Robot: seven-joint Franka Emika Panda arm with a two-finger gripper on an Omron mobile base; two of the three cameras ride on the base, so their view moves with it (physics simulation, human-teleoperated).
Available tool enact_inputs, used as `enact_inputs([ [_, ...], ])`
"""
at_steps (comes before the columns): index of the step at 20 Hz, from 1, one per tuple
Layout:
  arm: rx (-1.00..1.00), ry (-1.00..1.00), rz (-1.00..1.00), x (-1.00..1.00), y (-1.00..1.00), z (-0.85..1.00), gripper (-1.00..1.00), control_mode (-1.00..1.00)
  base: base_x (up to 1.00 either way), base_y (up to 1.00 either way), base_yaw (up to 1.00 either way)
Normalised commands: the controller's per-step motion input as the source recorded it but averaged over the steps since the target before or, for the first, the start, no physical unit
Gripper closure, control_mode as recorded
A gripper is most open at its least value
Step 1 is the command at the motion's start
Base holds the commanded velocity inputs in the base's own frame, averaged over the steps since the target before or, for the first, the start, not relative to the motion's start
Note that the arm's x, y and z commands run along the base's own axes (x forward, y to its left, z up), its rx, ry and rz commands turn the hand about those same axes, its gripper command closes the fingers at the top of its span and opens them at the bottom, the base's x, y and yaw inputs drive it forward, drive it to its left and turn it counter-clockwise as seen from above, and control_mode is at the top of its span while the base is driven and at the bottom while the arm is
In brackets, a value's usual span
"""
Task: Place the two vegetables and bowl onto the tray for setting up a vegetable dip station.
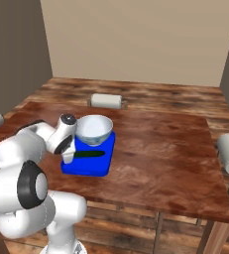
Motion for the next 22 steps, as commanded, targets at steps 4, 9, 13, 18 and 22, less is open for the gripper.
enact_inputs([
  [4,-0.03,-0.04,0.3,-0.02,0.34,0.23,-1.0,-1.0,0.0,0.0,0.0],
  [9,-0.04,-0.1,0.24,0.01,0.39,0.22,-1.0,-1.0,0.0,0.0,0.0],
  [13,-0.07,-0.2,0.19,0.09,0.38,0.18,-1.0,-1.0,0.0,0.0,0.0],
  [18,-0.09,-0.18,0.09,0.22,0.34,0.1,-1.0,-1.0,0.0,0.0,0.0],
  [22,-0.14,-0.12,0.07,0.26,0.31,0.06,-1.0,-1.0,0.0,0.0,0.0],
])
